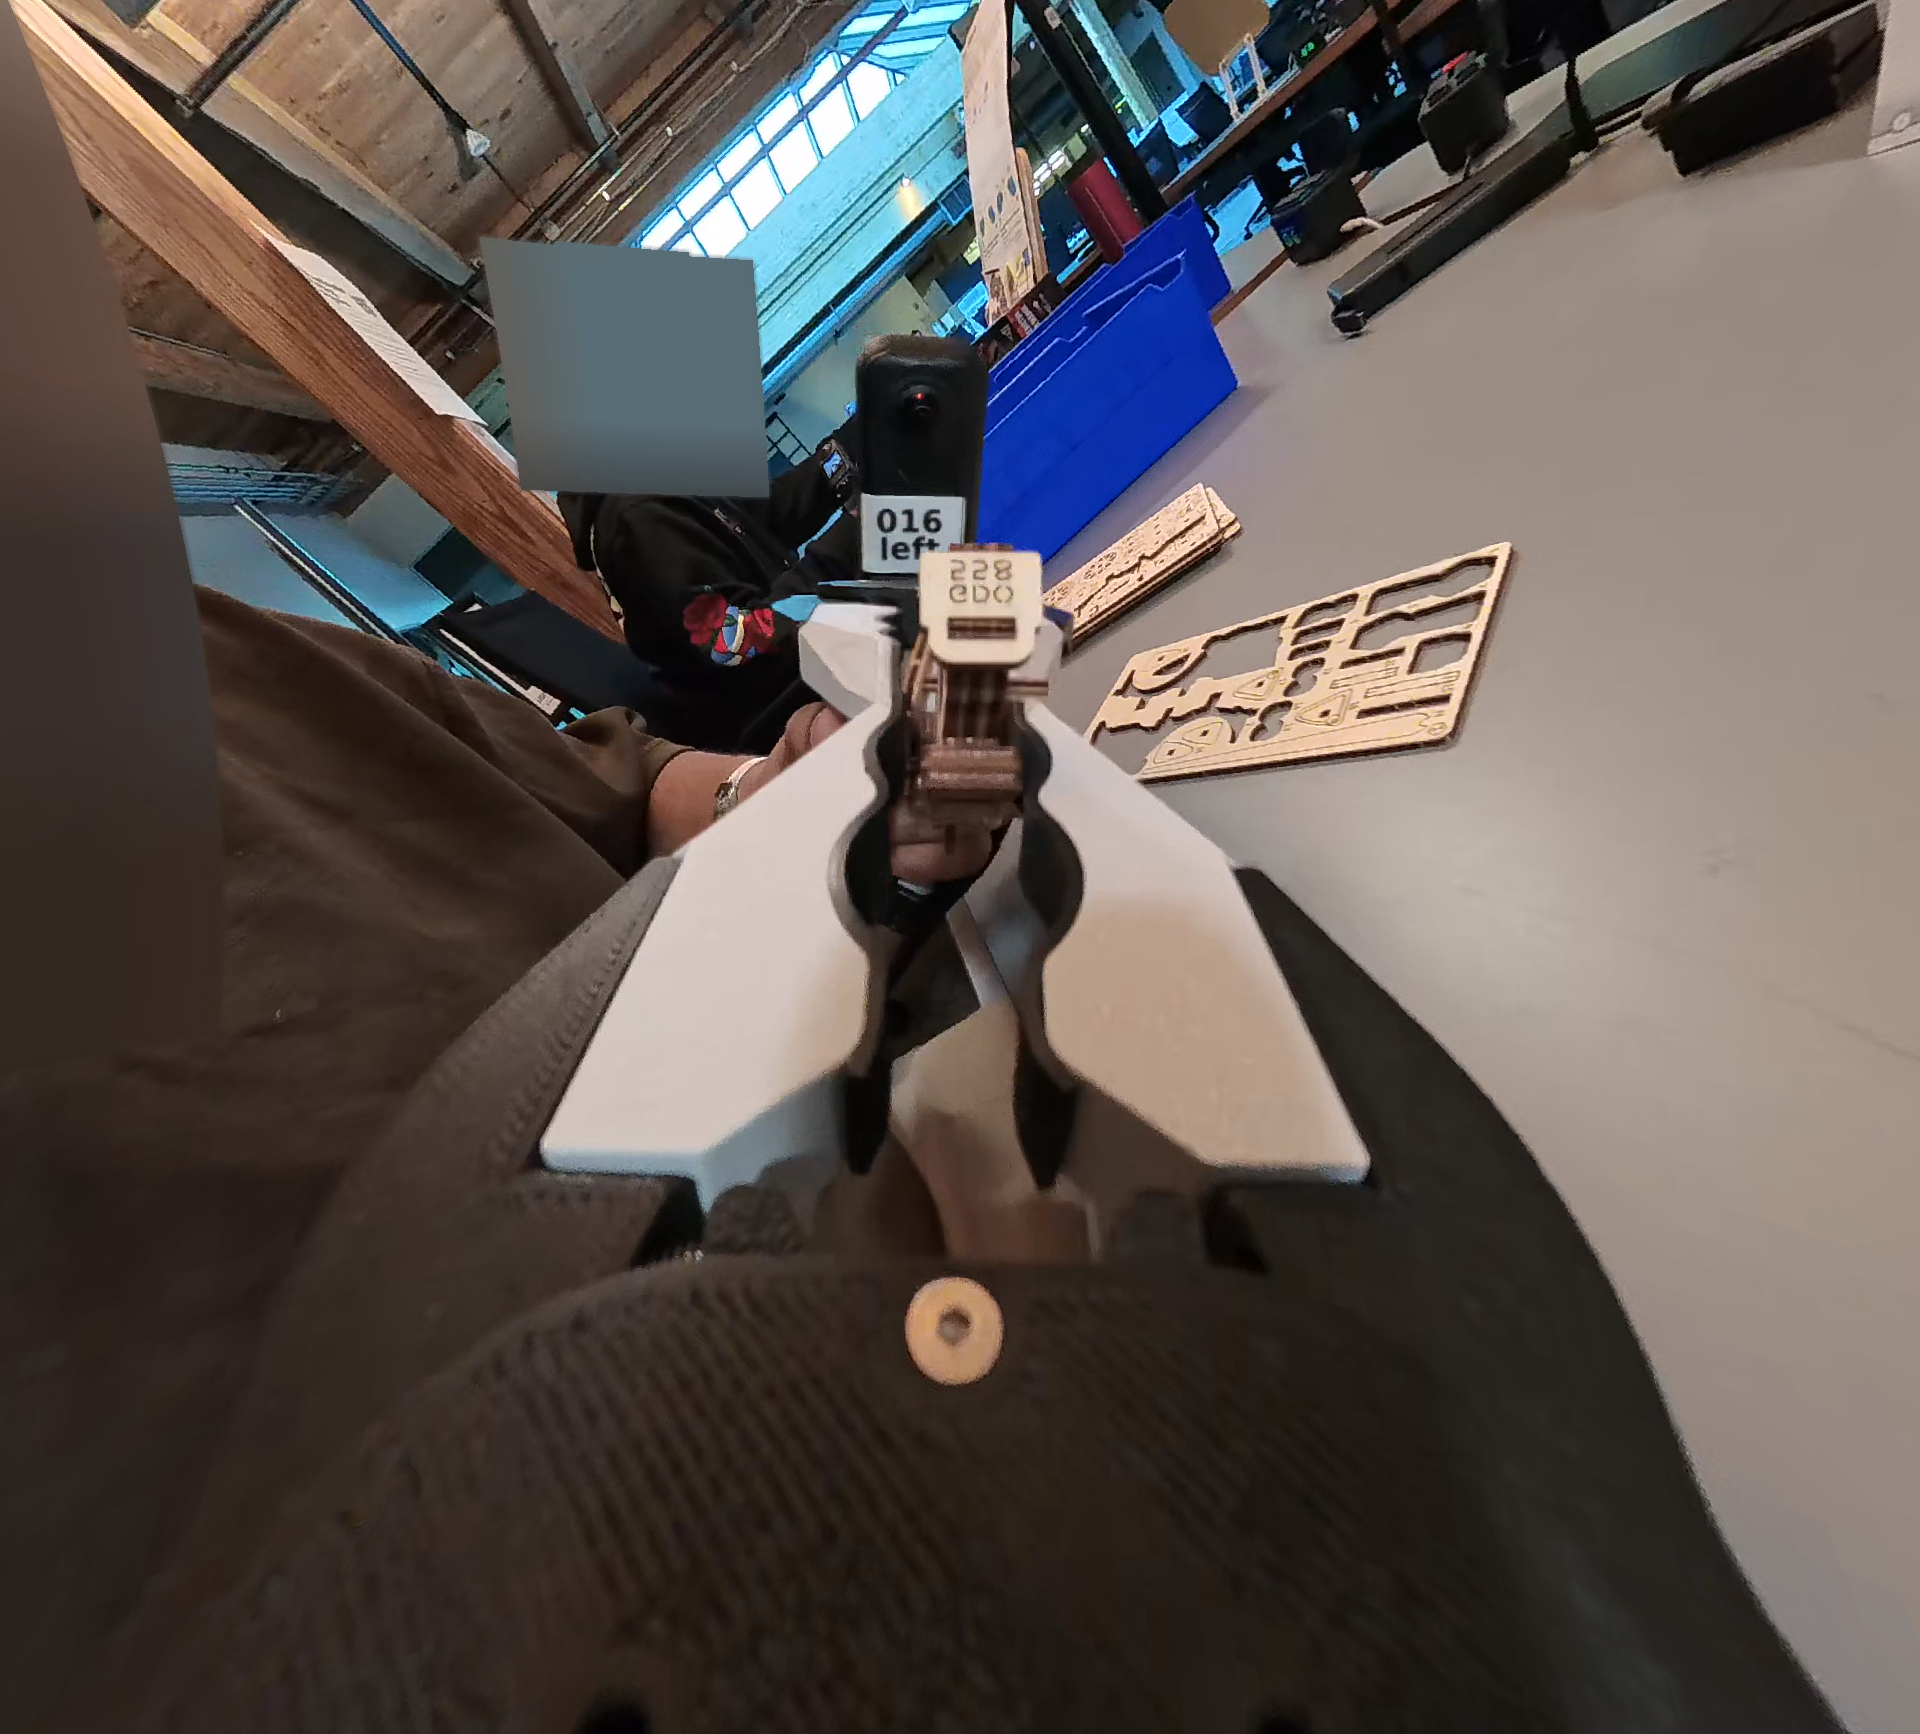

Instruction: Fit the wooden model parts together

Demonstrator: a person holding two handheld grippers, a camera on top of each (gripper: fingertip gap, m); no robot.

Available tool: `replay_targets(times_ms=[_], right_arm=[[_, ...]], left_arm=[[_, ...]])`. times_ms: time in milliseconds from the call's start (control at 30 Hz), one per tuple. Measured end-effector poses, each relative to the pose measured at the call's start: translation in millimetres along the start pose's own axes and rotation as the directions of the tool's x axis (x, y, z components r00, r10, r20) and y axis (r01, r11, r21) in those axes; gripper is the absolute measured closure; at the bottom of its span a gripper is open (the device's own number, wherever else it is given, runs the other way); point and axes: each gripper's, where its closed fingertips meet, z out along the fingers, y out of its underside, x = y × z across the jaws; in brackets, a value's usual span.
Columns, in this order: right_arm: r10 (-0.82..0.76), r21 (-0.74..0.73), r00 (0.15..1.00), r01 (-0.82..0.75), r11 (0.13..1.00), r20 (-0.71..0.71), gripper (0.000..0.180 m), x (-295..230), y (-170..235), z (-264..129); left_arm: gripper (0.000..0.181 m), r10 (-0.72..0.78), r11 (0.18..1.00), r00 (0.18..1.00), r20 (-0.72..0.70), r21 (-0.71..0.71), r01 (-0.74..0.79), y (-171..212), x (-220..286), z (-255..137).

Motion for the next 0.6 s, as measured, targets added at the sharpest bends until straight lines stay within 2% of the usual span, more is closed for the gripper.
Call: replay_targets(times_ms=[167,333,500,600], right_arm=[[0.0,-0.017,1.0,0.0,1.0,-0.005,0.163,2.2,0.3,-2.2],[-0.055,-0.068,0.998,0.053,0.996,-0.038,0.163,4.3,4.5,-2.3],[-0.165,-0.14,0.984,0.154,0.978,-0.072,0.162,3.5,10.9,-0.4],[-0.233,-0.194,0.969,0.213,0.958,-0.087,0.162,3.8,15.7,0.2]], left_arm=[[0.154,0.0,1.0,1.0,0.013,-0.028,0.0,2.3,-4.4,-3.2],[0.153,0.101,0.993,0.993,0.063,-0.066,-0.097,0.1,-10.0,-9.7],[0.167,0.258,0.956,0.963,0.074,-0.165,-0.243,6.7,-7.7,-10.6],[0.167,0.326,0.926,0.943,0.072,-0.226,-0.302,14.0,-7.8,-9.2]])
